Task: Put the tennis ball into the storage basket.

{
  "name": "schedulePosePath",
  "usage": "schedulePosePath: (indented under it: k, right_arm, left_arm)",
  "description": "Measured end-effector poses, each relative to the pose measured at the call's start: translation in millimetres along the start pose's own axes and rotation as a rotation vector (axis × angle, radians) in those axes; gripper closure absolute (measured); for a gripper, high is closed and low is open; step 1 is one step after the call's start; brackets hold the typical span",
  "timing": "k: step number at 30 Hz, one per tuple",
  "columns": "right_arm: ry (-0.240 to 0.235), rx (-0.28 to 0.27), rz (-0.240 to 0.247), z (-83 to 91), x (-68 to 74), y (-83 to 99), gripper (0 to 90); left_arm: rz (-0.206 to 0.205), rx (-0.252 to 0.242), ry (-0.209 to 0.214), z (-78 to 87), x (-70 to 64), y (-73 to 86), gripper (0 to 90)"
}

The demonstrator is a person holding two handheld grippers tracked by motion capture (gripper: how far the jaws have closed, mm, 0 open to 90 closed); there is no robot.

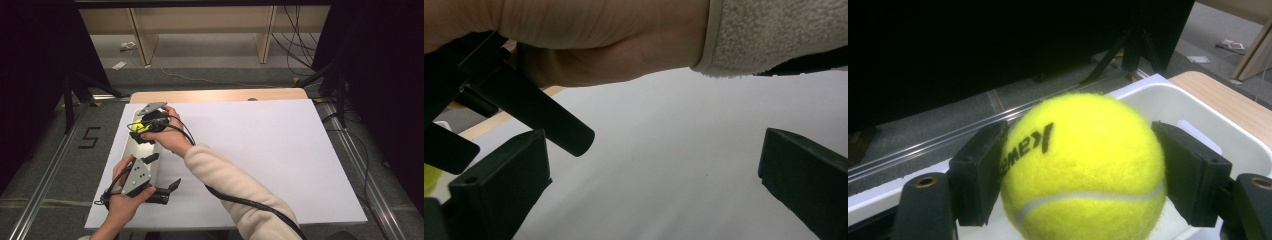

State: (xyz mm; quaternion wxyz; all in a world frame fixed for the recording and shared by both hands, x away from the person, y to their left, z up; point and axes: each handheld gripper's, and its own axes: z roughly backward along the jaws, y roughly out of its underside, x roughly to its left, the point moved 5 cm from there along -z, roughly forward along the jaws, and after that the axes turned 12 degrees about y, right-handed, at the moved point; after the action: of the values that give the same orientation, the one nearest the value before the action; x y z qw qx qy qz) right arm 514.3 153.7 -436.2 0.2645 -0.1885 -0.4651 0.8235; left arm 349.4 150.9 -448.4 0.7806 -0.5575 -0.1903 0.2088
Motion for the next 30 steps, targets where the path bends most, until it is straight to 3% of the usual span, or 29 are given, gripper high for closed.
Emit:
schedulePosePath:
  k: [30]
  right_arm:
    - [0.006, 0.057, 0.014, -11.0, -0.1, 13.4, 26.1]
  left_arm:
    - [-0.003, 0.002, -0.001, 0.0, -0.4, -0.1, 0.0]
